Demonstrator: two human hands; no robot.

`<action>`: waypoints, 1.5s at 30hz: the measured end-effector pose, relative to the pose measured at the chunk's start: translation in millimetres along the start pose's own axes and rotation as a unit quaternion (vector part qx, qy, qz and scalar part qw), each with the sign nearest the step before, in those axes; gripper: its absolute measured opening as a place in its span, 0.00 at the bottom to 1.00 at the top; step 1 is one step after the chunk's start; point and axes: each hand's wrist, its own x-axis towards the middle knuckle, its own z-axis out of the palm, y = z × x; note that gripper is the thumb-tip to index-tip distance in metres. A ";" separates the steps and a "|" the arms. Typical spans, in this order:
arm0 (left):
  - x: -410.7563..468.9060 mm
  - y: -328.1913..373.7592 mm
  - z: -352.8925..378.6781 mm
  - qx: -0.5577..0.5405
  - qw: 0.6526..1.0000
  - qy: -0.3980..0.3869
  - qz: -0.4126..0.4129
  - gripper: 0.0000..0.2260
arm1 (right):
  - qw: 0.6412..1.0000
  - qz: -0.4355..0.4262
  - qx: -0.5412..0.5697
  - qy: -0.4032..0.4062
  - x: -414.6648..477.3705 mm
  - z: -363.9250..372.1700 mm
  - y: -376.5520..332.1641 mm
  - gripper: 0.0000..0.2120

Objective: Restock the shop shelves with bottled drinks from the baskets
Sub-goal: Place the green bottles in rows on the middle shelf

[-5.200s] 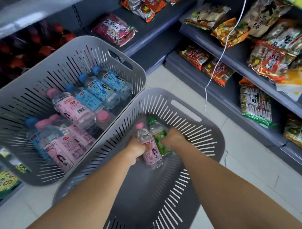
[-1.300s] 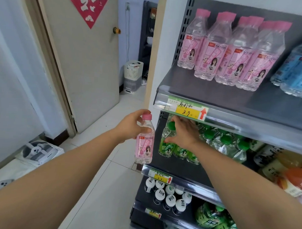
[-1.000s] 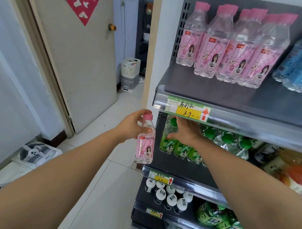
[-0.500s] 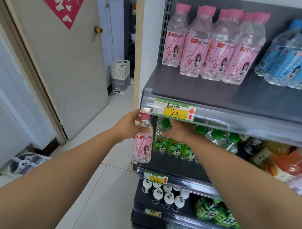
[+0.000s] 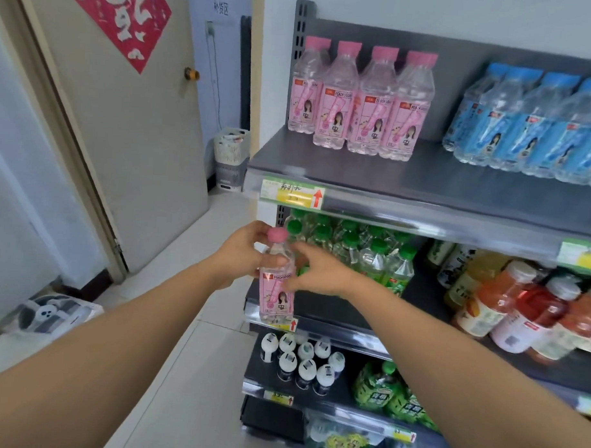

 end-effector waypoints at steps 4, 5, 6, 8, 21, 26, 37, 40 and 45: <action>-40.1 12.5 15.3 -0.015 1.000 -0.018 -0.005 0.22 | 0.998 -0.034 0.052 0.017 -42.9 5.3 0.0 0.30; -49.2 17.3 18.1 -0.017 1.000 -0.021 -0.003 0.22 | 0.997 -0.037 0.059 0.022 -52.5 4.5 -1.8 0.28; -57.8 23.0 20.2 -0.018 1.000 -0.023 0.000 0.22 | 0.997 -0.038 0.069 0.026 -61.4 3.0 -3.9 0.28; -71.4 36.8 23.1 -0.017 0.999 -0.024 0.012 0.21 | 0.994 -0.046 0.091 0.036 -77.6 -3.9 -9.8 0.28; -104.1 148.9 18.0 -0.023 0.992 -0.001 0.125 0.28 | 0.955 -0.114 0.203 0.185 -145.0 -88.9 -75.8 0.25; -88.8 173.9 13.3 -0.004 0.991 -0.001 0.137 0.22 | 0.930 -0.136 0.241 0.240 -133.8 -117.8 -99.7 0.26; 7.9 193.8 -32.0 0.016 0.981 0.107 0.159 0.16 | 0.925 -0.127 0.201 0.296 -49.0 -167.9 -108.9 0.24; 42.6 184.8 -48.8 0.019 0.981 0.130 0.142 0.17 | 0.926 -0.090 0.179 0.320 -20.7 -175.5 -94.9 0.19; 94.1 172.4 -70.8 0.000 0.983 0.135 0.121 0.16 | 0.929 -0.021 0.104 0.354 21.1 -184.1 -75.2 0.20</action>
